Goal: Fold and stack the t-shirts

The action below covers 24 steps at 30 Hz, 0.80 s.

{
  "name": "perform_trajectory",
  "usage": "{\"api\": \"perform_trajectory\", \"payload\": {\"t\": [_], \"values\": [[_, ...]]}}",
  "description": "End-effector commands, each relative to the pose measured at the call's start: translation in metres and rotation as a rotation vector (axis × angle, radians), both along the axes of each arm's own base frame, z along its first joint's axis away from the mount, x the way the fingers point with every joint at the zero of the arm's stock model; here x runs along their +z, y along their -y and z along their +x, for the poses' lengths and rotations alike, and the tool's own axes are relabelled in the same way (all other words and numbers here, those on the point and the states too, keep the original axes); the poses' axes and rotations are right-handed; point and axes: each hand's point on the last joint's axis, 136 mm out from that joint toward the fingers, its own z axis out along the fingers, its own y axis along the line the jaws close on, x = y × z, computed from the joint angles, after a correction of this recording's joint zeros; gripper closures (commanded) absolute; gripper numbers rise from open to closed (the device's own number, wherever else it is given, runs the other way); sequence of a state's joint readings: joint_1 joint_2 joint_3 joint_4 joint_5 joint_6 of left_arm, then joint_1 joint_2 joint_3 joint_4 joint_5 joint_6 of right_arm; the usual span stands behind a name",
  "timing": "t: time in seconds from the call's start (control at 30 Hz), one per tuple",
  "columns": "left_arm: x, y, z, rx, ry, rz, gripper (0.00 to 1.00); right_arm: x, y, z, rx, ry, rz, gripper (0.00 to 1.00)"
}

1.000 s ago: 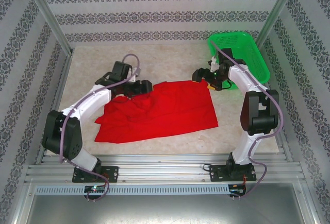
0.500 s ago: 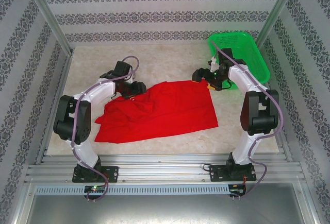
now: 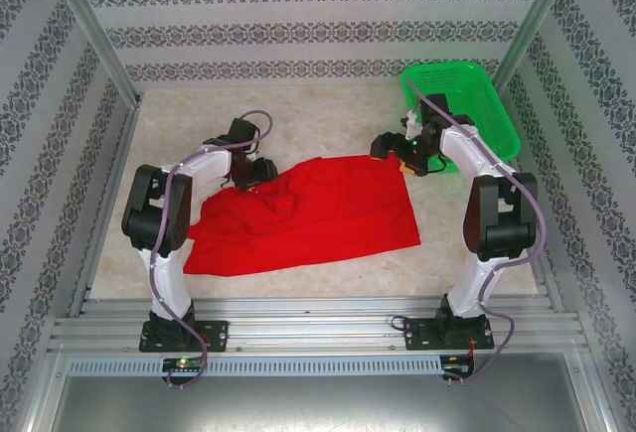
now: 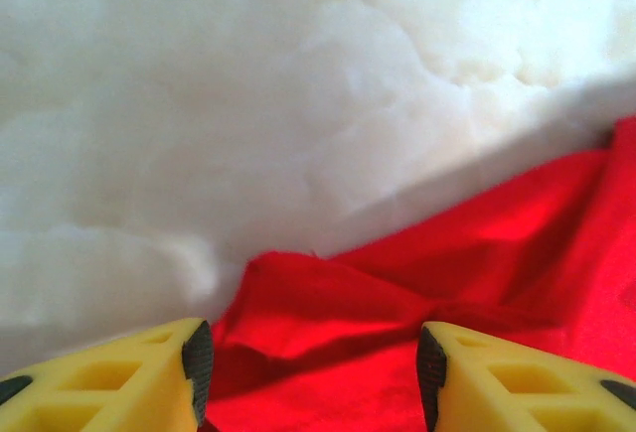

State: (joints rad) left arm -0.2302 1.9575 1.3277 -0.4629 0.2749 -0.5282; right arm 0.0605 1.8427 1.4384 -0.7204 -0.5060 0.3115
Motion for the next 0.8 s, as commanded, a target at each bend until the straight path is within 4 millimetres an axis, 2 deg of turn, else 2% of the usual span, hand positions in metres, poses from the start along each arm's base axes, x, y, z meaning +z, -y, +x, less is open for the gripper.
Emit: {"api": "perform_trajectory", "payload": {"t": [0.0,0.13,0.43,0.6,0.77], "values": [[0.005,-0.012,0.019,0.012,0.048,0.050,0.42,0.006,0.003,-0.006,0.012,0.013,0.010,0.02],[0.003,-0.010,0.026,0.013,0.061,0.040,0.42,0.006,0.002,-0.006,0.015,0.014,0.014,0.02],[-0.011,0.002,0.029,-0.022,0.044,-0.005,0.47,0.007,0.003,-0.005,0.015,0.016,0.017,0.02],[-0.008,0.007,0.033,-0.033,0.060,-0.033,0.64,0.005,0.003,-0.004,0.014,0.013,0.016,0.02],[-0.007,0.012,0.029,-0.071,0.055,-0.053,0.88,0.004,0.005,-0.004,0.011,0.011,0.012,0.02]]}}
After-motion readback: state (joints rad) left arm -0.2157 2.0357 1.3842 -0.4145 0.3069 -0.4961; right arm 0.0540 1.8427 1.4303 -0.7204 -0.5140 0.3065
